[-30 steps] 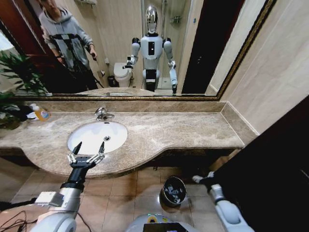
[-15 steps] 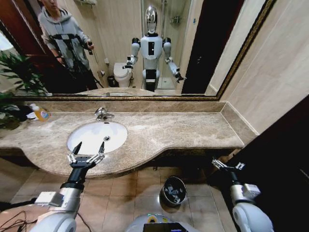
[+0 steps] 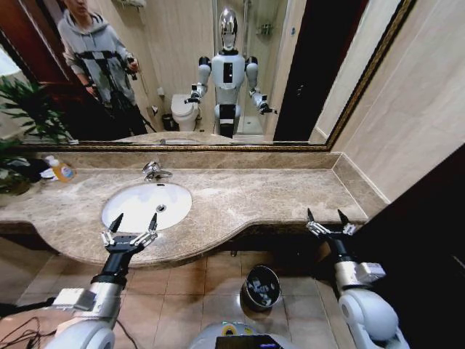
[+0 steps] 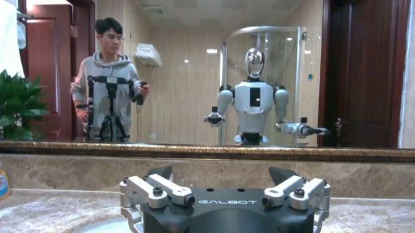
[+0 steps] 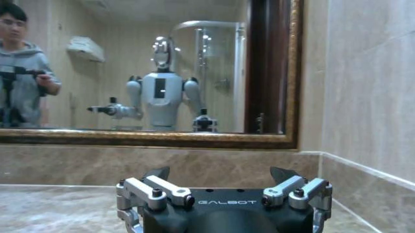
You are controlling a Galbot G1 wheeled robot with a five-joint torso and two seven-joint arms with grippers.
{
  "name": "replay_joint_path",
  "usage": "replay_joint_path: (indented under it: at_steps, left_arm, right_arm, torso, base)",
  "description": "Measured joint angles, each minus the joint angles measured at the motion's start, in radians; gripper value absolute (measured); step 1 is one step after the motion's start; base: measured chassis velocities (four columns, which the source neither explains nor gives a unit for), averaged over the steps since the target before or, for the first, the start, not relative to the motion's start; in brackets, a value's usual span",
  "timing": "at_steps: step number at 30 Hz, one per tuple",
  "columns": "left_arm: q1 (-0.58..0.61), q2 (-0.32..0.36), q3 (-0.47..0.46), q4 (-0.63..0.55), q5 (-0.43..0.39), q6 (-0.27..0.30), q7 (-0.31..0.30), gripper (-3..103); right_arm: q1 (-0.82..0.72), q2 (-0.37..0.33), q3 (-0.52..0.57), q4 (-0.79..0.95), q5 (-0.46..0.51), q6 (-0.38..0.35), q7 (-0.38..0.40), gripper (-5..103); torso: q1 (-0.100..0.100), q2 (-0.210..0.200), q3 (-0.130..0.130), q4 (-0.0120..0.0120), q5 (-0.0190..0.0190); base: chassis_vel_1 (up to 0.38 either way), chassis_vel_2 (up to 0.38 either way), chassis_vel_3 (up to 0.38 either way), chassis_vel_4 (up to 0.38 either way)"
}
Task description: Pick up the trash from the sink and place it in the trash bin.
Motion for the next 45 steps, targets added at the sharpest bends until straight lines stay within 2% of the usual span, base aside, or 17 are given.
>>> replay_joint_path:
  at_steps: [3, 11, 45]
  left_arm:
    - [0.0, 0.0, 0.0, 0.0, 0.0, 0.0, 0.0, 100]
    - [0.0, 0.0, 0.0, 0.0, 0.0, 0.0, 0.0, 100]
    - [0.0, 0.0, 0.0, 0.0, 0.0, 0.0, 0.0, 100]
  right_arm:
    - [-0.003, -0.001, -0.016, 0.017, -0.01, -0.024, -0.027, 100]
    - [0.0, -0.02, -0.019, 0.023, 0.002, -0.044, -0.024, 100]
    - [0.0, -0.02, -0.017, 0.019, 0.002, -0.044, -0.023, 100]
  torso:
    - [0.0, 0.0, 0.0, 0.0, -0.0001]
    - [0.0, 0.0, 0.0, 0.0, 0.0]
    - [0.0, 0.0, 0.0, 0.0, 0.0]
  base:
    - [0.0, 0.0, 0.0, 0.0]
    - [0.0, 0.0, 0.0, 0.0]
    - [0.0, 0.0, 0.0, 0.0]
